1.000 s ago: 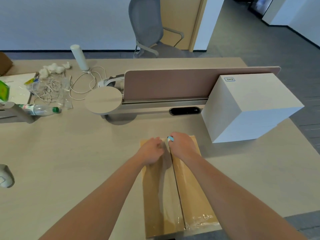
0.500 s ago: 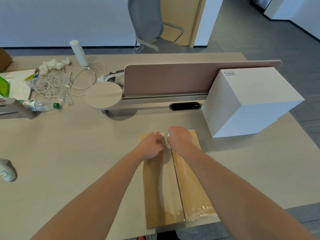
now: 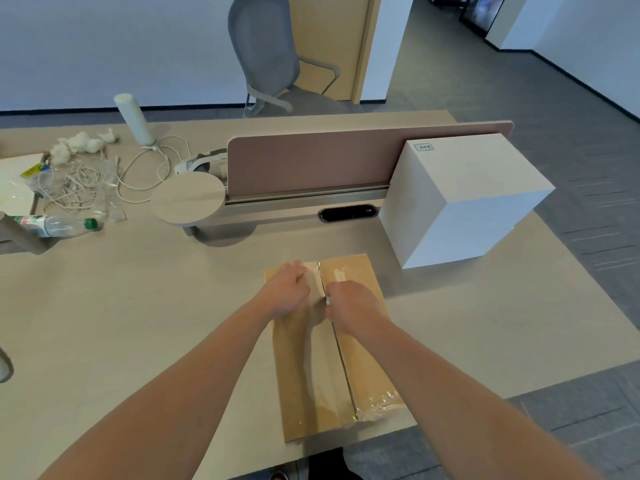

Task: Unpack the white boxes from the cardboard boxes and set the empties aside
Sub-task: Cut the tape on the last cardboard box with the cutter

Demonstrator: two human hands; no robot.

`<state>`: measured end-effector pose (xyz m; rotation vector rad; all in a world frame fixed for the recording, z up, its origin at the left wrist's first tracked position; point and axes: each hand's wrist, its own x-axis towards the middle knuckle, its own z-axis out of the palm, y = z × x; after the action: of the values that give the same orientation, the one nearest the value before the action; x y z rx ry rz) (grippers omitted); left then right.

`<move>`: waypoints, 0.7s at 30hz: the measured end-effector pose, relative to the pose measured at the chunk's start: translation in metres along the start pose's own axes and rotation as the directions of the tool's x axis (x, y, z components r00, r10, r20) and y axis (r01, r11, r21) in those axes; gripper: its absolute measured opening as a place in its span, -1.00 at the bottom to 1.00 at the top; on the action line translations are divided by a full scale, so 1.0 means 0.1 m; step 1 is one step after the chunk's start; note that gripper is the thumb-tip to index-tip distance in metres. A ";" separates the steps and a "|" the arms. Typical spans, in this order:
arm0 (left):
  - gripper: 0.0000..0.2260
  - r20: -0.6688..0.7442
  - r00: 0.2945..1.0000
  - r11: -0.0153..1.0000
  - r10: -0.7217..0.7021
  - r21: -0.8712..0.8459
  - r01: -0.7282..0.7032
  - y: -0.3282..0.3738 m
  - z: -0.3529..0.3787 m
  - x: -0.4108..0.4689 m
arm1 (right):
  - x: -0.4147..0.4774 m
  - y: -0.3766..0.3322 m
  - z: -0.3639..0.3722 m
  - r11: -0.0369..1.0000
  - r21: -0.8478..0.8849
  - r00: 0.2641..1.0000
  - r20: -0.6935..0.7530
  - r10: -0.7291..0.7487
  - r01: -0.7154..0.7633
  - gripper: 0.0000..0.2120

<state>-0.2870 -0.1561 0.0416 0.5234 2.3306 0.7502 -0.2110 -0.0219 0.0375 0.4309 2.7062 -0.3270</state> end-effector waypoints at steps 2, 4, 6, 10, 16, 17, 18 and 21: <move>-0.78 -0.018 1.000 1.000 0.001 0.008 -0.001 0.02 0.03 -0.06 | -0.07 0.03 0.03 1.000 0.023 1.000 -0.015 0.011 -0.011 -0.80; -0.85 -0.018 1.000 0.999 -0.011 0.047 0.012 0.04 0.09 -0.13 | -0.10 0.03 0.05 0.999 0.045 0.999 -0.039 0.018 -0.016 -0.81; -0.75 -0.008 1.000 0.997 -0.008 0.079 0.009 0.01 0.16 -0.22 | -0.12 0.01 0.05 0.998 0.059 0.999 -0.043 0.033 -0.030 -0.81; -0.79 0.119 0.993 0.994 -0.020 0.105 0.007 0.01 0.30 -0.43 | -0.19 -0.04 0.02 0.995 0.088 0.998 -0.025 0.049 -0.047 -0.87; -0.81 0.096 0.995 0.995 -0.005 0.103 -0.005 0.01 0.38 -0.61 | -0.45 0.00 0.15 0.991 0.122 0.998 -0.025 0.058 -0.054 -0.77; -0.76 0.094 0.995 0.991 -0.024 0.137 0.011 0.02 0.41 -0.63 | -0.52 0.01 0.18 0.991 0.123 0.998 -0.014 0.057 -0.055 -0.77; -0.75 0.095 0.995 0.989 -0.033 0.145 0.019 0.03 0.44 -0.64 | -0.60 0.02 0.20 0.990 0.128 0.998 -0.005 0.058 -0.057 -0.78; -0.68 0.076 0.997 0.984 0.006 0.175 -0.020 0.02 0.53 -0.70 | -0.83 0.04 0.27 0.989 0.128 0.997 0.011 0.078 -0.079 -0.80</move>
<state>-0.2008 -0.1714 0.0402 0.6335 2.3373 0.5237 -0.1273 -0.0471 0.0457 0.5704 2.6632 -0.4810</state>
